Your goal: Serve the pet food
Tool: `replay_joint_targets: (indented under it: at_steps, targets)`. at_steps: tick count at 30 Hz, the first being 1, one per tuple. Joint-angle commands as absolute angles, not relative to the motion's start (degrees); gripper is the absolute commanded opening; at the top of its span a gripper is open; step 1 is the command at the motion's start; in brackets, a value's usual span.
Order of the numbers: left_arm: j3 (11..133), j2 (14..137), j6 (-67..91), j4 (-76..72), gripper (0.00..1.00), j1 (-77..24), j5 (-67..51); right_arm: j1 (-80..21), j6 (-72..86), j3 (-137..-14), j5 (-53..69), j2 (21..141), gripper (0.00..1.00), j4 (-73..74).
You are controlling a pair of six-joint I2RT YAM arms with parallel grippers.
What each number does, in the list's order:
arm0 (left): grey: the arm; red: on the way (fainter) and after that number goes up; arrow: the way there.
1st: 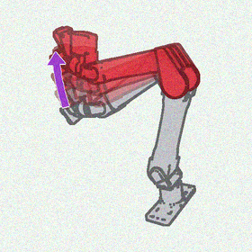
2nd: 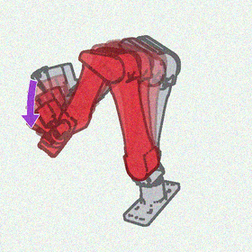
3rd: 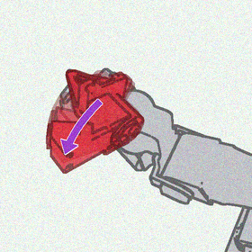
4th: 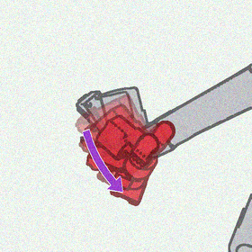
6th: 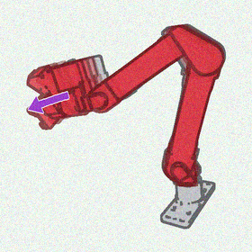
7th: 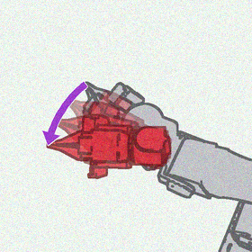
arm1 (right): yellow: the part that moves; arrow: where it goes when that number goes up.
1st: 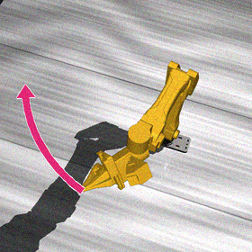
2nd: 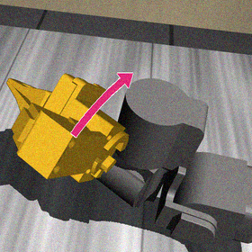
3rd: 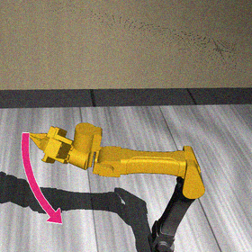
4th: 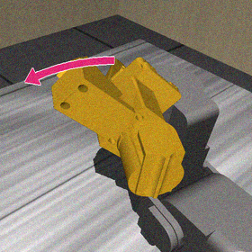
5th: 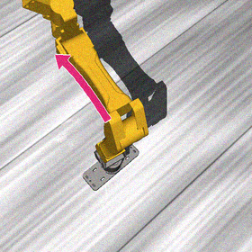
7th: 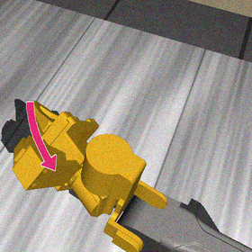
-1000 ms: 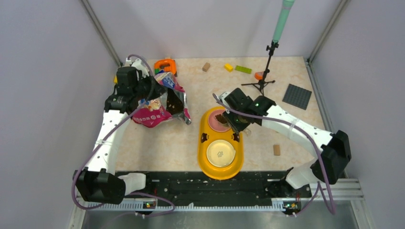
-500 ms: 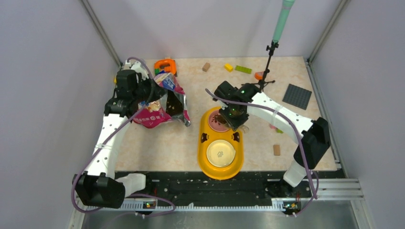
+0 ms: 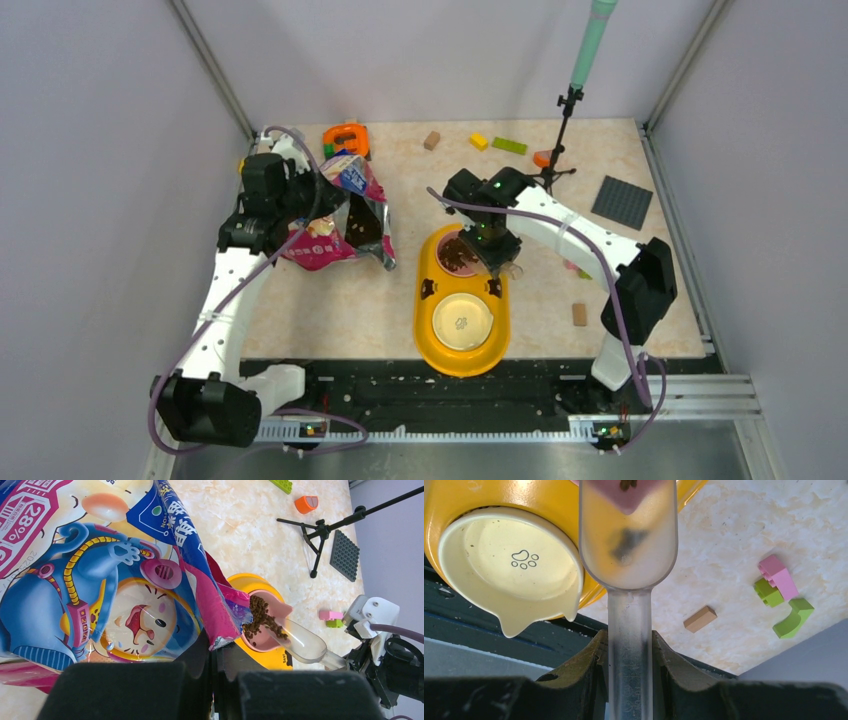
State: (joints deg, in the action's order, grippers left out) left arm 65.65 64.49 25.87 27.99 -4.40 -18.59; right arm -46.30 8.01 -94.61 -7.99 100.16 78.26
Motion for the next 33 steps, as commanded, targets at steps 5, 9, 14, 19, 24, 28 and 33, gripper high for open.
replay_joint_targets:
  at_steps: [5, 9, 14, 19, 24, 28, 33]
  targets:
    - [66.24, 62.38, 26.46, 20.84, 0.00, -3.78, -18.70, -45.97, 9.96, -100.06, -9.89, 99.13, 0.00, 82.41]
    - [66.57, 62.82, 26.46, 20.68, 0.00, -3.78, -18.98, -45.98, 10.51, -102.32, -7.45, 100.12, 0.00, 83.70]
    - [66.61, 62.95, 26.36, 20.65, 0.00, -3.78, -19.04, -46.24, 11.59, -99.86, -5.80, 99.52, 0.00, 83.58]
    - [66.77, 63.70, 26.45, 20.33, 0.00, -3.78, -19.63, -46.33, 12.15, -96.58, -4.83, 98.78, 0.00, 82.85]
    - [67.35, 64.50, 26.54, 19.87, 0.00, -3.78, -20.70, -46.35, 11.67, -100.32, -6.92, 98.46, 0.00, 83.59]
    - [68.20, 65.30, 26.20, 19.66, 0.00, -3.78, -24.36, -46.46, 8.74, -101.22, -3.78, 96.20, 0.00, 81.50]
    - [68.68, 66.05, 27.05, 18.10, 0.00, -3.78, -26.39, -47.67, 5.47, -102.54, 2.83, 93.41, 0.00, 77.20]
